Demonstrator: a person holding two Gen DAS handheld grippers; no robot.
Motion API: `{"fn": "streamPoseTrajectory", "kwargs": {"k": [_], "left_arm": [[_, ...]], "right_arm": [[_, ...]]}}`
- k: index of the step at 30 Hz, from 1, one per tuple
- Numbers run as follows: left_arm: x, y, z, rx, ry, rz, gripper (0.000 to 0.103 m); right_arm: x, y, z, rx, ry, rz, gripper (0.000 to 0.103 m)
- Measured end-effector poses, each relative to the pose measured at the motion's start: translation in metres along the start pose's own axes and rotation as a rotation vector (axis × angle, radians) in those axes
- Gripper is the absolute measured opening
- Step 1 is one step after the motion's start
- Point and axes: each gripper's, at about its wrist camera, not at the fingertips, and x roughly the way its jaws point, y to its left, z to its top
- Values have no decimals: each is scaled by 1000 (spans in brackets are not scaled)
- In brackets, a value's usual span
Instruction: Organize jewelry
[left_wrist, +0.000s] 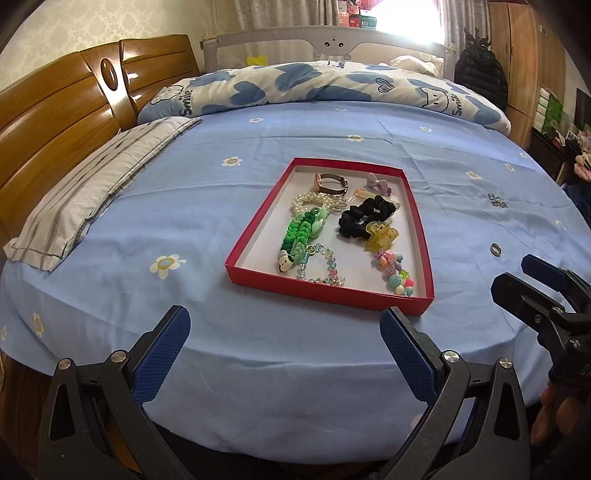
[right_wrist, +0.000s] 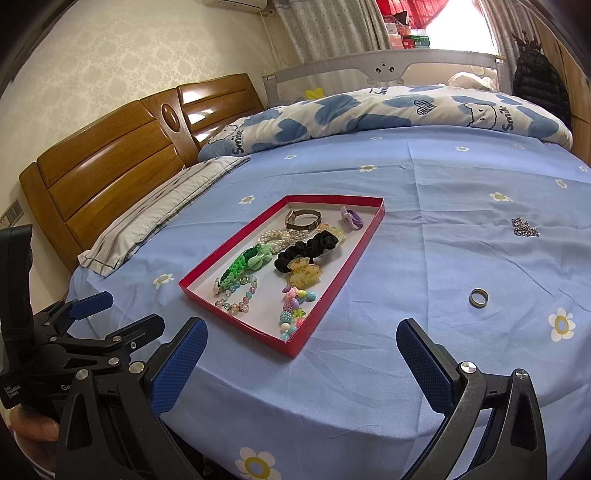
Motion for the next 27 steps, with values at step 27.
{"fn": "streamPoseTrajectory", "kwargs": {"k": [27], "left_arm": [[3,-4,-2,10,2,3,103]], "right_arm": [[0,2,1,-1,0,2,103]]}}
